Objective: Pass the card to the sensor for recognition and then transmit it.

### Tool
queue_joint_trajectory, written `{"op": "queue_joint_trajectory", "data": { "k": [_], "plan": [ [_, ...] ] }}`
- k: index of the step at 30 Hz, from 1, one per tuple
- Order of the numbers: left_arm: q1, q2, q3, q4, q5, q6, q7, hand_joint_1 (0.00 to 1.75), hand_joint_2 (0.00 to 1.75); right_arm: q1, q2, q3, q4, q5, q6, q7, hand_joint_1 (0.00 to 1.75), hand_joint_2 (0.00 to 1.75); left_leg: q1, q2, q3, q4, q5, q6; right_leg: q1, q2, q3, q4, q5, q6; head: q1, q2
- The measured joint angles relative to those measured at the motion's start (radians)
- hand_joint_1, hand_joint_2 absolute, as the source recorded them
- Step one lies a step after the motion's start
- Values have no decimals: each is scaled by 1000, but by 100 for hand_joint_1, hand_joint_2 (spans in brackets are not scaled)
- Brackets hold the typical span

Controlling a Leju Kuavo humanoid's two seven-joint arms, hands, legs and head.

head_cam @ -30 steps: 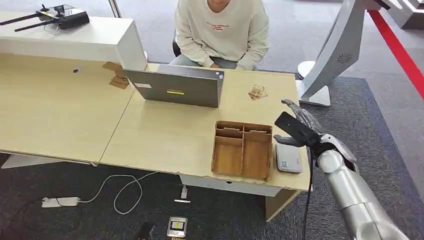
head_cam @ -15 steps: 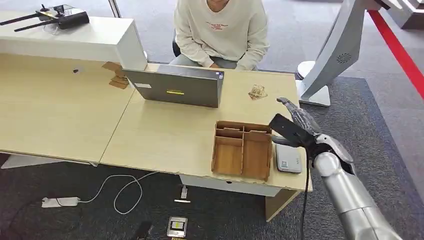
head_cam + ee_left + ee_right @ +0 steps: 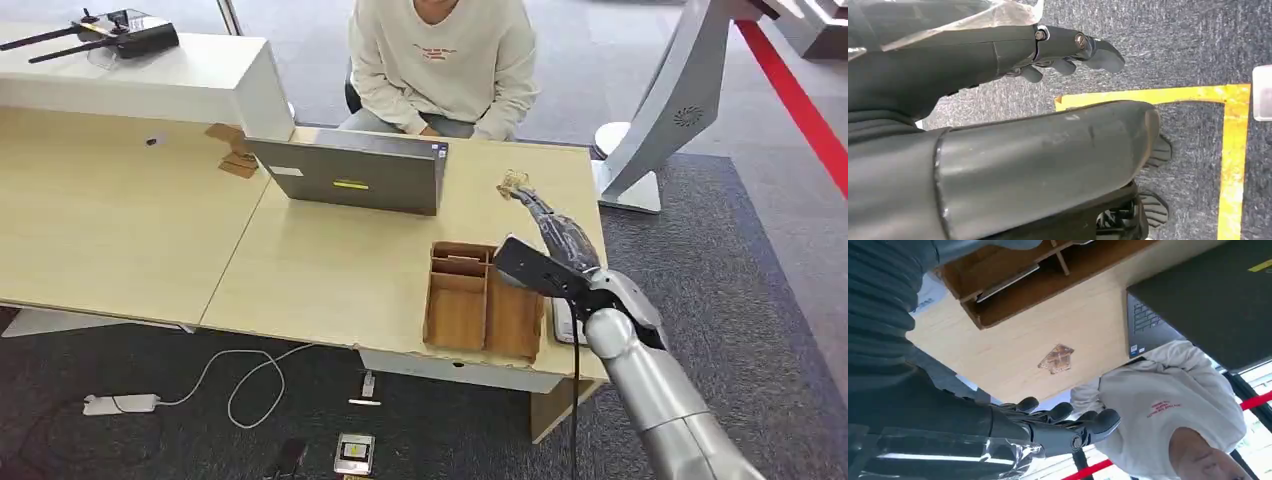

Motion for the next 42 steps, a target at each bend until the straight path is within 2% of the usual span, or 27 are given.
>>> {"op": "queue_joint_trajectory", "data": {
  "k": [14, 29, 42],
  "plan": [
    [1, -6, 0, 5, 18, 20, -3, 0, 0, -38, 45, 40, 107, 67, -80, -24, 0, 175, 0, 0, 0, 0, 0, 0, 0, 0, 0, 0, 0, 0, 0, 0],
    [4, -13, 0, 6, 32, 34, 13, 0, 0, -70, 23, 47, 218, 87, -116, -25, 0, 175, 0, 0, 0, 0, 0, 0, 0, 0, 0, 0, 0, 0, 0, 0],
    [3, -13, 0, 6, 8, 20, 35, 0, 0, -110, 8, 45, 285, 87, -135, -56, 0, 175, 0, 0, 0, 0, 0, 0, 0, 0, 0, 0, 0, 0, 0, 0]
  ]
}}
